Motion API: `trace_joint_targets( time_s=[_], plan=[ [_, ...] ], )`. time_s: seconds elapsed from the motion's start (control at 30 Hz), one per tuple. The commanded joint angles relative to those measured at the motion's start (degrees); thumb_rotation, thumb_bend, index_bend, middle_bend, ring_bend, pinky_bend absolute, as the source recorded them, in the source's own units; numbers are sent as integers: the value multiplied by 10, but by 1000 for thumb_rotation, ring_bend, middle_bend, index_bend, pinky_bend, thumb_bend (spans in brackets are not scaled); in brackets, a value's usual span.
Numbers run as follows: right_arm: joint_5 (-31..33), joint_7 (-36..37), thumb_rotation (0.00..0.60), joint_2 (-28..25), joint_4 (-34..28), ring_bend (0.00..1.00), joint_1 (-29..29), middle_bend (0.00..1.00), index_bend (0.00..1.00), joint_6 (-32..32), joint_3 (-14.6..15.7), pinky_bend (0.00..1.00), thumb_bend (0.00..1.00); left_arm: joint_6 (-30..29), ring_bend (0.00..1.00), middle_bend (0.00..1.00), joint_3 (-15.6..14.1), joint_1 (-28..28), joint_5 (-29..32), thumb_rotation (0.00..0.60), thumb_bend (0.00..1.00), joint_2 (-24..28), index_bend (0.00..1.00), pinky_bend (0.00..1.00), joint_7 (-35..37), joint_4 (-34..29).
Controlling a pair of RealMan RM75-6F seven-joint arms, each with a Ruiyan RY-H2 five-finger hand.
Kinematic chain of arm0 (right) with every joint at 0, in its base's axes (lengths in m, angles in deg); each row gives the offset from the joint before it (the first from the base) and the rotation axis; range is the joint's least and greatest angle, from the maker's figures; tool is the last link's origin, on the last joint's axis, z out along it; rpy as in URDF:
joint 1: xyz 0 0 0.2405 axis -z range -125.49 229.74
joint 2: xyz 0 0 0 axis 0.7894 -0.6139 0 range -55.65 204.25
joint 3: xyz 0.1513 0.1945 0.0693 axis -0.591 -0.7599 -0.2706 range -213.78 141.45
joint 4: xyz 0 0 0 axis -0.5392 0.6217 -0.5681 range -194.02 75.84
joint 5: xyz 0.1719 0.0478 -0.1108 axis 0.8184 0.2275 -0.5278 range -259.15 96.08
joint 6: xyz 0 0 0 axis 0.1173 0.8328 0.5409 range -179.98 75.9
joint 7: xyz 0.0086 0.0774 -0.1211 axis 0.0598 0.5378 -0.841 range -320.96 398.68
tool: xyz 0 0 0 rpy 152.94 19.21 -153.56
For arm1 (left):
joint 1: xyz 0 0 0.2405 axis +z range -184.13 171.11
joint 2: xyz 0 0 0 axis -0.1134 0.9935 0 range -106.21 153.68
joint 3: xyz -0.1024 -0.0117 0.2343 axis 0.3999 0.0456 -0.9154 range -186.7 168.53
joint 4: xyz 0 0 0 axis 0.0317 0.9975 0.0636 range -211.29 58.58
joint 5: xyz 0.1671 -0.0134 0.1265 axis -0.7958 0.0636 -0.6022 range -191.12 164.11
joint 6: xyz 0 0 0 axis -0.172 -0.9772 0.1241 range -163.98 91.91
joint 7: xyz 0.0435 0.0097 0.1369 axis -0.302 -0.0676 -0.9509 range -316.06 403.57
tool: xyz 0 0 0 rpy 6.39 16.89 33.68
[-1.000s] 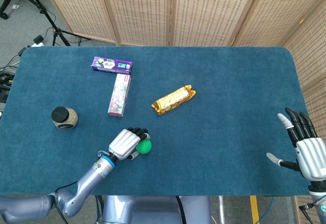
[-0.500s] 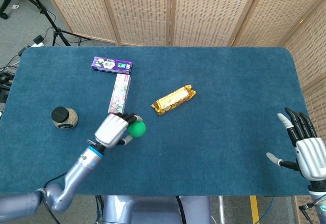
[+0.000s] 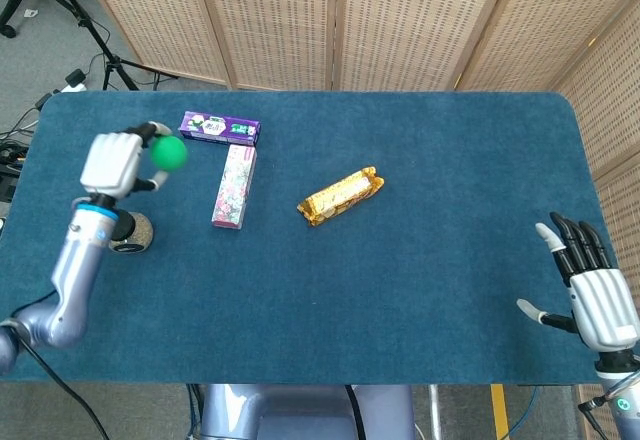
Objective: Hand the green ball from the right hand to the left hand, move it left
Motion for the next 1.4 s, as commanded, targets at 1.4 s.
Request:
trace_joint_targets(
  time_s=[1.4],
  plan=[
    [-4,-42,600,21,-5,0,5,0,0,-25,-12,0,0,232,393,406,-138,-63,199,600,344,-51,560,509,37,261]
  ],
)
